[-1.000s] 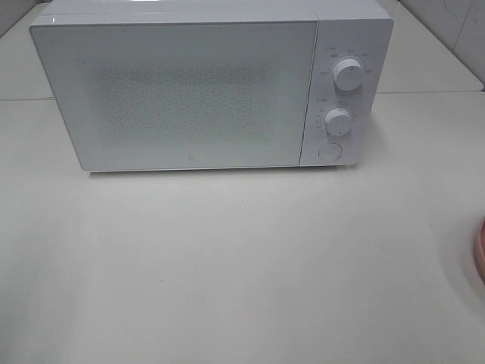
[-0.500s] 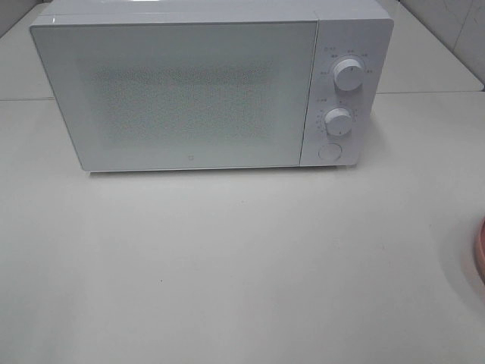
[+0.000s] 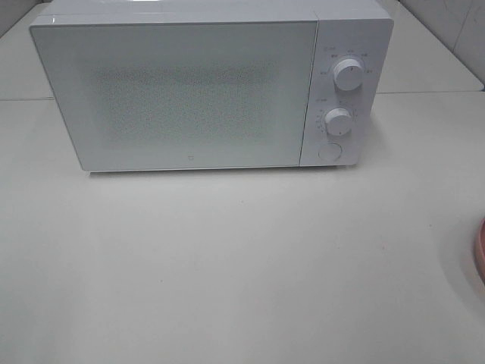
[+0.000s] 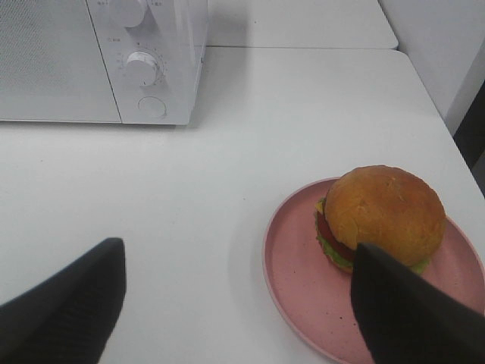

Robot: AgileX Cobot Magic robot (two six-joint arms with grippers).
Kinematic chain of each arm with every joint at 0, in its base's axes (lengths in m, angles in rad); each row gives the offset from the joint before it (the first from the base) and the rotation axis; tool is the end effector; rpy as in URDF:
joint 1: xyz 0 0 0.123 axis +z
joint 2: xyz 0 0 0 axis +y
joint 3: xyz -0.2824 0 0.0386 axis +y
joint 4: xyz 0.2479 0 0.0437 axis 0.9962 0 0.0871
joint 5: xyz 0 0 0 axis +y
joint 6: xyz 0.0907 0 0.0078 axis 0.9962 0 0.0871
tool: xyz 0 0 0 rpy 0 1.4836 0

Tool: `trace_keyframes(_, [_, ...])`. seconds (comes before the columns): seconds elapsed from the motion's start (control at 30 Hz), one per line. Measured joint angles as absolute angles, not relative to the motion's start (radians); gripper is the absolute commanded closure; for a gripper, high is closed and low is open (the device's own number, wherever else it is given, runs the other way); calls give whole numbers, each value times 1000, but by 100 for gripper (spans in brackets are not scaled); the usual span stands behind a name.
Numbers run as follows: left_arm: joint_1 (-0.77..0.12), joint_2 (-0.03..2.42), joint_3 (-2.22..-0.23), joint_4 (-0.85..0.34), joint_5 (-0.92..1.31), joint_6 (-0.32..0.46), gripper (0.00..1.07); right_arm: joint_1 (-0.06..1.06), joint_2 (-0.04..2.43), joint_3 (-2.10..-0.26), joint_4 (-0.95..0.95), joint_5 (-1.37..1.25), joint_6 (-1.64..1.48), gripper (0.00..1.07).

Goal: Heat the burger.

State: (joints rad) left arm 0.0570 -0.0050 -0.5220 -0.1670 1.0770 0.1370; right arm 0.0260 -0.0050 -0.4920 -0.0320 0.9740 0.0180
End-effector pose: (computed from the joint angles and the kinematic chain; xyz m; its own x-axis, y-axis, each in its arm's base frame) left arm -0.0088 -0.0139 0.2828 -0.4355 0.0319 -0.8996 0.0999 0.9949 -0.0131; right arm -0.0013 -0.0024 0.2821 -0.3797 -0.0099 -0.9251 -0.0015 0.9999 -0.0100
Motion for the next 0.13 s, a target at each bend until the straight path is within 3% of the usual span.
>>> trace_keyframes(0.13, [57, -5, -522, -167, 1077, 137, 9, 26, -5, -492, -32, 974, 18, 33])
